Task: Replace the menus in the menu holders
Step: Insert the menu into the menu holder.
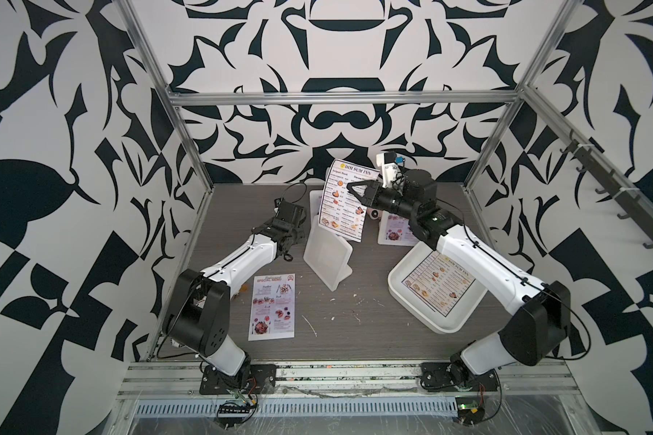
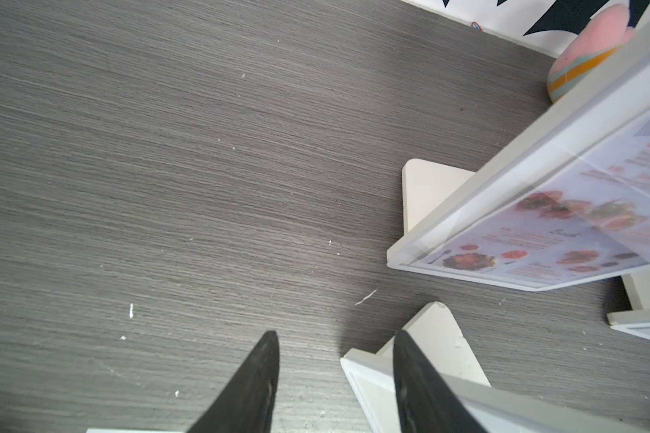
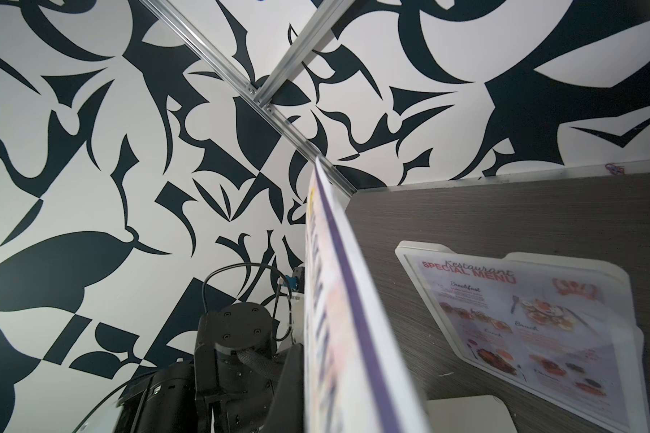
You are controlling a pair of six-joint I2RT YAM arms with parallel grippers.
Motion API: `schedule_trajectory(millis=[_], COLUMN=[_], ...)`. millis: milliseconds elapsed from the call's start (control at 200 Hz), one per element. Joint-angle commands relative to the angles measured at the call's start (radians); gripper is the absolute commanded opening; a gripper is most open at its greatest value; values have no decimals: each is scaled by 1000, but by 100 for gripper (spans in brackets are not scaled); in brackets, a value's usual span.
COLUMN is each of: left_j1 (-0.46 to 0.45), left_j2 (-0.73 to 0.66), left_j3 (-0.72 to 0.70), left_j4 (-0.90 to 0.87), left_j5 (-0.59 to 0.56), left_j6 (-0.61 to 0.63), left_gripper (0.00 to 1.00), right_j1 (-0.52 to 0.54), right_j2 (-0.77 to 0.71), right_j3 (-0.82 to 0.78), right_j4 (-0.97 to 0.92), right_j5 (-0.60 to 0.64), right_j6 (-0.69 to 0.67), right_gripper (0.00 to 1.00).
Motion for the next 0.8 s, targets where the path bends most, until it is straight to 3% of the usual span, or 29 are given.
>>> schedule_trajectory(millis=[0,795], left_j1=[7,6], left_j2=[-16,-40], left_j3=[-4,-9], left_j4=[3,-4], left_j5=[-1,-1], left_j6=[-5,-3], left_gripper=[52,51], right_j1=[-3,-14], right_j2=[-18,-9], right_j3=[6,-15], right_j4=[63,104], right_j5=[-8,-10], right_j6=[-8,19], right_gripper=[0,0])
